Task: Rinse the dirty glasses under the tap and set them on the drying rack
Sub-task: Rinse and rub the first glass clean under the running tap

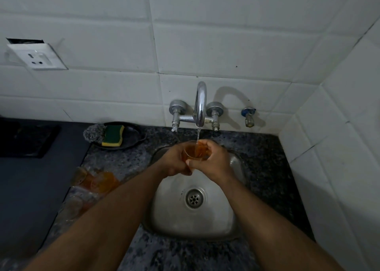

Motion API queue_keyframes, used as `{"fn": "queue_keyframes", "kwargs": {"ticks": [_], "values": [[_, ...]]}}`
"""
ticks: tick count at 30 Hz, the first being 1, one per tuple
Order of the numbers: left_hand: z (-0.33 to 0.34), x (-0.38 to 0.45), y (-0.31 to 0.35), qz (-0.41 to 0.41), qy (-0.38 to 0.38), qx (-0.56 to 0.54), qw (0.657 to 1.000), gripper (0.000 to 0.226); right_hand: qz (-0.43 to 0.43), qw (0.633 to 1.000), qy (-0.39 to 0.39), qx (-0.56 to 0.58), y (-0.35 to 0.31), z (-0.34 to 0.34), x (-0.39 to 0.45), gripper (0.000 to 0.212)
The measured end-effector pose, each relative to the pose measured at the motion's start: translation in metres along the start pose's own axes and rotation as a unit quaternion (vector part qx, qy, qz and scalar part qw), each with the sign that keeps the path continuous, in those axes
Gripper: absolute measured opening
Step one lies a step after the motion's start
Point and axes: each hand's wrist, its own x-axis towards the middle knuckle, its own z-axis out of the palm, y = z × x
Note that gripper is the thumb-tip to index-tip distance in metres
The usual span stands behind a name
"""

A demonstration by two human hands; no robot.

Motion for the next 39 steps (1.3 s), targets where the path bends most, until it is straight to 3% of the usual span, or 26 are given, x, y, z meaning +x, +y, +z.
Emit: {"fn": "queue_keyframes", "kwargs": {"ticks": [3,5,7,11,14,16,18,21,22,25,27,28,30,33,34,35,37,39], "values": [[0.003,0.005,-0.011,0.002,0.032,-0.003,0.999,0.074,-0.070,0.994,0.026,-0.083,0.003,-0.001,-0.001,0.077],[0.003,0.007,-0.016,0.001,0.058,0.018,0.998,0.072,-0.161,0.970,0.042,-0.178,0.011,-0.004,0.001,0.064],[0.001,0.008,-0.020,0.011,0.082,0.023,0.996,0.069,-0.217,0.944,-0.027,-0.248,0.013,-0.007,0.004,0.042],[-0.003,0.010,-0.022,0.058,0.108,0.099,0.988,0.062,-0.181,0.883,-0.229,-0.367,0.006,-0.009,0.022,0.023],[-0.004,0.009,-0.023,0.081,0.132,0.090,0.984,0.046,-0.082,0.937,-0.265,-0.211,-0.001,0.003,0.025,0.013],[-0.009,0.008,-0.026,0.079,0.145,0.091,0.982,0.043,-0.036,0.964,-0.254,-0.077,-0.002,0.016,0.019,0.018],[-0.017,0.005,-0.022,0.028,0.096,0.094,0.991,0.050,-0.110,0.956,-0.242,-0.124,0.002,0.018,0.016,0.026],[-0.031,0.001,-0.012,-0.050,-0.094,0.123,0.987,0.060,-0.230,0.862,-0.315,-0.325,0.006,0.001,0.026,0.028],[-0.034,0.002,-0.011,-0.062,-0.113,0.113,0.985,0.058,-0.229,0.857,-0.328,-0.324,0.006,-0.003,0.031,0.024],[-0.023,0.000,-0.013,-0.064,-0.008,0.043,0.997,0.055,-0.192,0.920,-0.269,-0.208,0.003,0.010,0.034,0.022],[-0.005,0.001,-0.021,-0.008,0.119,0.103,0.987,0.058,-0.144,0.965,-0.185,-0.120,0.007,0.021,0.032,0.028],[0.002,0.001,-0.025,0.022,0.169,0.117,0.978,0.057,-0.147,0.970,-0.162,-0.106,0.008,0.022,0.029,0.028],[0.000,0.002,-0.029,0.019,0.161,0.097,0.982,0.057,-0.196,0.954,-0.187,-0.129,0.011,0.013,0.024,0.029],[-0.024,0.003,-0.035,-0.081,-0.045,0.084,0.992,0.063,-0.259,0.916,-0.246,-0.184,0.019,-0.008,0.029,0.029],[-0.024,0.004,-0.037,-0.078,-0.053,0.088,0.992,0.064,-0.273,0.914,-0.233,-0.187,0.023,-0.006,0.030,0.030],[-0.018,0.002,-0.035,-0.062,-0.022,0.089,0.994,0.067,-0.268,0.924,-0.208,-0.177,0.024,-0.002,0.031,0.033],[0.000,0.005,-0.025,-0.006,0.117,0.111,0.987,0.065,-0.206,0.959,-0.150,-0.121,0.021,0.010,0.032,0.042],[0.010,0.006,-0.023,0.028,0.184,0.124,0.975,0.052,-0.184,0.966,-0.152,-0.104,0.020,0.014,0.030,0.040]]}}
